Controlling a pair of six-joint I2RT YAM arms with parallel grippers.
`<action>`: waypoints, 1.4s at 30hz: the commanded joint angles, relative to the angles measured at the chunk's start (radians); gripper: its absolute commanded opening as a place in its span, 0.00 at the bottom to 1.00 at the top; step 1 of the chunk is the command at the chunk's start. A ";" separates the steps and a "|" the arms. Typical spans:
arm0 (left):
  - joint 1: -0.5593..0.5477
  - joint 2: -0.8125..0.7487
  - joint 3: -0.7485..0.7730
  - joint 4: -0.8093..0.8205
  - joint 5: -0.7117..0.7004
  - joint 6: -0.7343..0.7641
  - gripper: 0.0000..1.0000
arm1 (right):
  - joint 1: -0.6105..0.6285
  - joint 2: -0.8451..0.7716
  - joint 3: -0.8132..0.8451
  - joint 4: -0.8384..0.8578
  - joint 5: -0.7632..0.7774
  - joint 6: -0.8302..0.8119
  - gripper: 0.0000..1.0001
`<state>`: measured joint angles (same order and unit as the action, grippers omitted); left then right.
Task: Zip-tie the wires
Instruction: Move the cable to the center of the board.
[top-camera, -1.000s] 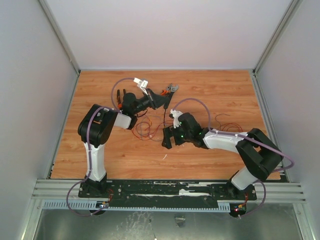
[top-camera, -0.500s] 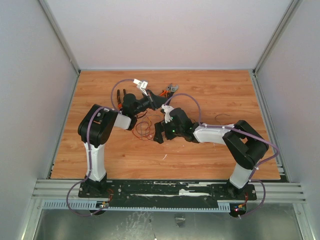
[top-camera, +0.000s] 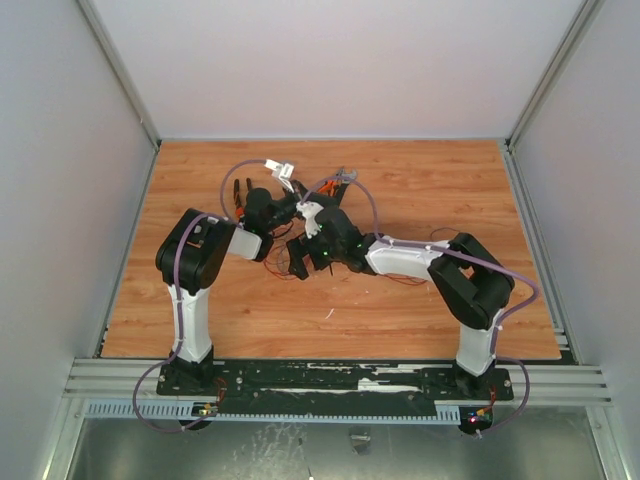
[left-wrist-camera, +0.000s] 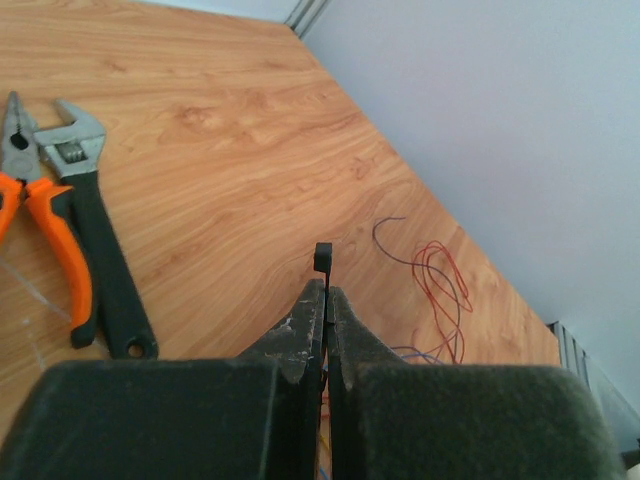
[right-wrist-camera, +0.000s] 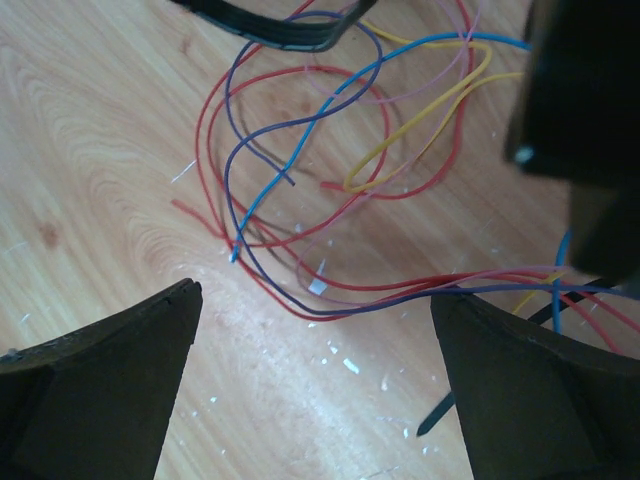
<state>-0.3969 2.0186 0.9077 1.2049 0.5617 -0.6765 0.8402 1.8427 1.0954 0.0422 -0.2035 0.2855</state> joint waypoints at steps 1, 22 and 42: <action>-0.010 -0.034 -0.013 0.022 -0.003 0.010 0.00 | -0.002 0.057 0.062 -0.025 0.046 -0.061 0.99; -0.010 -0.004 -0.002 0.039 0.005 -0.010 0.00 | 0.002 -0.019 -0.118 0.053 -0.102 -0.085 0.99; -0.009 -0.006 0.002 0.028 0.016 -0.007 0.00 | -0.008 -0.291 -0.269 -0.034 -0.228 -0.220 0.99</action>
<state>-0.4026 2.0197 0.8967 1.2015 0.5674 -0.6830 0.8398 1.6485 0.8642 0.0025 -0.4248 0.1242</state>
